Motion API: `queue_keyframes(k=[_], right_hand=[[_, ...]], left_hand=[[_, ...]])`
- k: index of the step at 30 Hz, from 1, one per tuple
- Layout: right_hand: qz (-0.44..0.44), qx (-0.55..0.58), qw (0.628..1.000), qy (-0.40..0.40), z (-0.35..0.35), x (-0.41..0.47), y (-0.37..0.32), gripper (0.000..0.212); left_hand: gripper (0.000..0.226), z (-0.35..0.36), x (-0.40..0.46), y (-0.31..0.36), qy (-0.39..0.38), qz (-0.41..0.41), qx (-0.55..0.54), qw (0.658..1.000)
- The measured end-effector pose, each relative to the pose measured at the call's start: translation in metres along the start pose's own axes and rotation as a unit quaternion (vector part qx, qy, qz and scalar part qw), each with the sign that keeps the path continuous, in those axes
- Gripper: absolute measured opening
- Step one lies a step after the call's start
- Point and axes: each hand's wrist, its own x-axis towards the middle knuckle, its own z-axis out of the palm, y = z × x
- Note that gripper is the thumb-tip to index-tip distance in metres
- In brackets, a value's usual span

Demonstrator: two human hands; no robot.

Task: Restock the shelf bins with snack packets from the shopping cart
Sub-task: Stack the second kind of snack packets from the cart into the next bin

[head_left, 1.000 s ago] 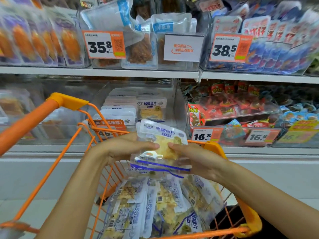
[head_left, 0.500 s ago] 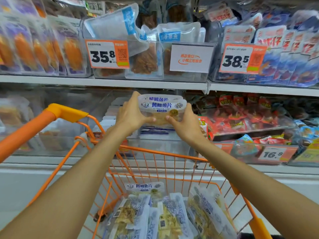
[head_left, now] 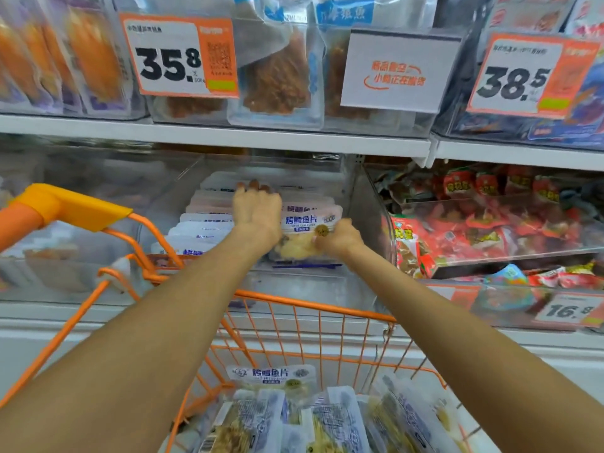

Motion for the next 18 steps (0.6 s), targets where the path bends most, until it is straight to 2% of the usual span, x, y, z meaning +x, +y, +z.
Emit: queue_keyframes(k=[3, 7, 13, 16, 18], right_hand=[[0.013, -0.069, 0.997, 0.021, 0.002, 0.010, -0.002, 0.080], [0.025, -0.062, 0.997, -0.034, 0.012, 0.023, -0.003, 0.082], [0.033, -0.045, 0.996, -0.065, 0.024, 0.029, 0.004, 0.077], [0.046, -0.021, 0.996, -0.071, 0.024, 0.032, 0.008, 0.076], [0.048, -0.021, 0.997, -0.059, 0.026, 0.032, 0.005, 0.085]], left_hand=[[0.067, 0.008, 0.002, 0.000, 0.001, -0.011, -0.022, 1.000], [0.076, 0.018, 0.002, 0.000, 0.012, -0.018, -0.052, 0.998], [0.068, 0.019, 0.006, -0.001, -0.031, 0.009, 0.009, 0.999], [0.078, 0.020, 0.007, 0.001, -0.029, 0.023, 0.017, 0.999], [0.086, 0.023, 0.009, 0.003, -0.034, 0.043, 0.002, 0.999]])
